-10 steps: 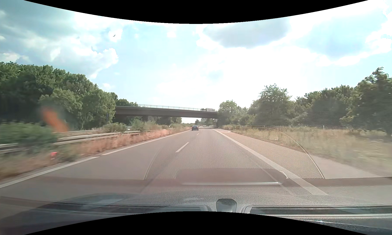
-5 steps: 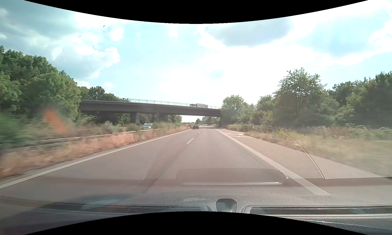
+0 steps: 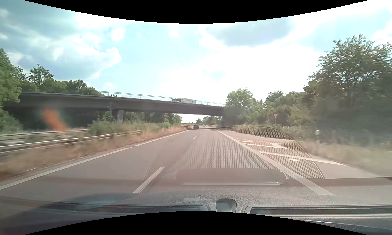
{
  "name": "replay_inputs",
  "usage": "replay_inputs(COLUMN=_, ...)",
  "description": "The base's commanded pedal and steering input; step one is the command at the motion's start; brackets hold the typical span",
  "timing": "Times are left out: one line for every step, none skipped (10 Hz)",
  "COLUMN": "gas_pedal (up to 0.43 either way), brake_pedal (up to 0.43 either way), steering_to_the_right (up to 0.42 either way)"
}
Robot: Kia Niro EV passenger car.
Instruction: Follow the waypoints while adhering to traffic rules and regulations
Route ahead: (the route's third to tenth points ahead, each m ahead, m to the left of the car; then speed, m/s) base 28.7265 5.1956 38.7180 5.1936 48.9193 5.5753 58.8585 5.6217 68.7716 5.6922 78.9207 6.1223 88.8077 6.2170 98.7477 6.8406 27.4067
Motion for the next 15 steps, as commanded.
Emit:
replay_inputs(gas_pedal=0.189, brake_pedal=0.0, steering_to_the_right=-0.003)
replay_inputs(gas_pedal=0.189, brake_pedal=0.0, steering_to_the_right=-0.003)
replay_inputs(gas_pedal=0.189, brake_pedal=0.0, steering_to_the_right=-0.003)
replay_inputs(gas_pedal=0.189, brake_pedal=0.0, steering_to_the_right=-0.003)
replay_inputs(gas_pedal=0.189, brake_pedal=0.0, steering_to_the_right=-0.003)
replay_inputs(gas_pedal=0.189, brake_pedal=0.0, steering_to_the_right=-0.003)
replay_inputs(gas_pedal=0.189, brake_pedal=0.0, steering_to_the_right=-0.003)
replay_inputs(gas_pedal=0.189, brake_pedal=0.0, steering_to_the_right=-0.003)
replay_inputs(gas_pedal=0.189, brake_pedal=0.0, steering_to_the_right=-0.003)
replay_inputs(gas_pedal=0.189, brake_pedal=0.0, steering_to_the_right=-0.003)
replay_inputs(gas_pedal=0.189, brake_pedal=0.0, steering_to_the_right=-0.003)
replay_inputs(gas_pedal=0.189, brake_pedal=0.0, steering_to_the_right=-0.003)
replay_inputs(gas_pedal=0.189, brake_pedal=0.0, steering_to_the_right=-0.003)
replay_inputs(gas_pedal=0.197, brake_pedal=0.0, steering_to_the_right=-0.003)
replay_inputs(gas_pedal=0.197, brake_pedal=0.0, steering_to_the_right=-0.003)
